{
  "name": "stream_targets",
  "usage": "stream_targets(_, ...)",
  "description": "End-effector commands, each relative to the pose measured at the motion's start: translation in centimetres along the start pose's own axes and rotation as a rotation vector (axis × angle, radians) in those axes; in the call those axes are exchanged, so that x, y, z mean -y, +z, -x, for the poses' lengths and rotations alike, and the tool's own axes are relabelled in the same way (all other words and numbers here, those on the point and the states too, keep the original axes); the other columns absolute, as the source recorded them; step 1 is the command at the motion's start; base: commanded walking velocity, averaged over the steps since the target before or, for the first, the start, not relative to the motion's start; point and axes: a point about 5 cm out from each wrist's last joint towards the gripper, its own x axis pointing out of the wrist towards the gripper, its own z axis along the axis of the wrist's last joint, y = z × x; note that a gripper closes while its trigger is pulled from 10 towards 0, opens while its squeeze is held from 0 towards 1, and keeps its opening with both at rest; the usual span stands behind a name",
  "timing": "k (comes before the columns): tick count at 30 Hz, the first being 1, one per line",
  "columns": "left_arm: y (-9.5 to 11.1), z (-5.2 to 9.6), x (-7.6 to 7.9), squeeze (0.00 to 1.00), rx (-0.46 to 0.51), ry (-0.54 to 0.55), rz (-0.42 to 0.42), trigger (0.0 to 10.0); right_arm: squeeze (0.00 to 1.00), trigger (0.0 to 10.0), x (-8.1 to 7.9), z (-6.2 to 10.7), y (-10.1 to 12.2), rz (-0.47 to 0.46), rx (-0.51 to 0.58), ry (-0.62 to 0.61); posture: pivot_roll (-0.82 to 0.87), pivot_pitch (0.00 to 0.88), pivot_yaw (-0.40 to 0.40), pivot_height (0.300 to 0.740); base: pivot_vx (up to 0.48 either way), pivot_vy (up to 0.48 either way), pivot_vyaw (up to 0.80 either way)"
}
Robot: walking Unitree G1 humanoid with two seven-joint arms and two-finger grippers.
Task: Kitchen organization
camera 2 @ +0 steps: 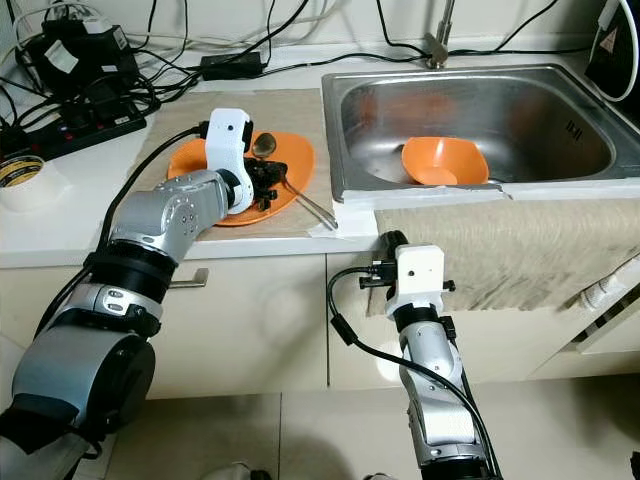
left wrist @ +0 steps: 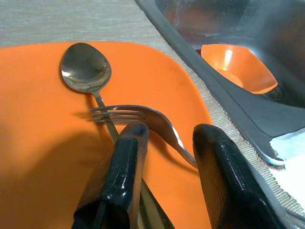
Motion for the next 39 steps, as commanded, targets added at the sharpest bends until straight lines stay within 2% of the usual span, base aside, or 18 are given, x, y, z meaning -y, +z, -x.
stream_targets(1,0.1,0.1,0.0,1.0,0.005,0.001,-0.033,10.0,0.0,10.0,-0.1,0.0,0.3,0.002,0.006,0.0,-0.04,0.0,0.096,0.74,0.0,0.0,0.0)
stream_targets(3,0.3,0.2,0.0,1.0,0.021,0.014,-0.05,10.0,0.0,10.0,-0.1,0.0,0.3,0.002,0.003,0.0,-0.04,0.0,0.095,0.74,0.0,0.0,0.0)
stream_targets(4,0.4,0.2,0.0,0.88,0.034,0.02,-0.052,10.0,0.0,10.0,-0.1,0.0,0.3,0.002,0.002,-0.001,-0.04,0.0,0.095,0.74,0.0,0.0,0.0)
stream_targets(5,0.8,0.4,-0.1,0.0,0.076,0.036,-0.057,10.0,0.0,10.0,0.0,0.0,0.2,0.003,0.0,-0.001,-0.05,0.0,0.095,0.74,0.0,0.0,0.0)
stream_targets(10,2.3,0.8,-0.1,0.0,0.2,0.042,-0.018,10.0,0.0,10.0,0.0,0.1,0.3,-0.008,-0.006,-0.005,-0.05,0.0,0.094,0.74,0.0,0.0,0.0)
stream_targets(12,2.9,1.1,-0.2,0.0,0.254,0.056,-0.024,10.0,0.0,10.0,0.3,-0.2,1.5,0.015,0.051,-0.011,-0.04,0.0,0.099,0.74,0.0,0.0,0.0)
stream_targets(14,3.1,1.6,-0.7,0.0,0.309,0.107,-0.085,10.0,0.0,10.0,0.8,-0.7,3.6,0.066,0.141,-0.016,-0.05,0.0,0.105,0.74,0.0,0.0,0.0)
stream_targets(18,2.1,2.9,-2.2,0.0,0.363,0.166,-0.062,10.0,0.0,10.0,2.4,-1.0,6.0,0.122,0.23,-0.063,-0.05,0.0,0.102,0.74,0.0,0.0,0.0)
stream_targets(20,0.8,3.5,-3.0,0.0,0.344,0.192,-0.068,10.0,0.0,10.0,3.1,-0.8,5.9,0.132,0.218,-0.079,-0.05,0.0,0.097,0.74,0.0,0.0,0.0)
stream_targets(24,-0.1,3.9,-3.3,0.0,0.34,0.208,-0.082,10.0,0.0,10.0,3.4,-0.6,5.4,0.139,0.195,-0.085,-0.04,0.0,0.095,0.74,0.0,0.0,0.0)
stream_targets(25,-0.7,4.2,-3.5,0.0,0.339,0.219,-0.073,10.0,0.0,10.0,3.4,-0.3,5.2,0.143,0.187,-0.089,-0.04,0.0,0.094,0.74,0.0,0.0,0.0)
stream_targets(26,-1.7,5.4,-4.1,0.0,0.355,0.26,-0.068,10.0,0.0,10.0,3.5,0.2,5.1,0.154,0.187,-0.106,-0.04,0.0,0.093,0.74,0.0,0.0,0.0)
stream_targets(27,-1.7,5.4,-4.1,0.0,0.355,0.26,-0.068,10.0,0.0,10.0,3.5,0.2,5.1,0.154,0.187,-0.106,-0.04,0.0,0.093,0.74,0.0,0.0,0.0)
stream_targets(28,-2.1,6.0,-4.5,0.0,0.366,0.287,-0.077,10.0,0.0,10.0,3.7,0.5,5.2,0.159,0.188,-0.115,-0.04,0.0,0.094,0.74,0.0,0.0,0.0)
stream_targets(33,-2.3,10.1,-6.6,0.0,0.464,0.436,-0.179,10.0,0.0,10.0,5.6,1.4,5.6,0.193,0.194,-0.187,-0.03,0.0,0.097,0.74,0.0,0.0,0.0)
stream_targets(39,-2.5,11.1,-6.4,0.0,0.513,0.437,-0.151,10.0,0.0,10.0,6.1,1.5,5.9,0.213,0.221,-0.193,-0.02,0.0,0.091,0.74,0.0,0.0,0.0)
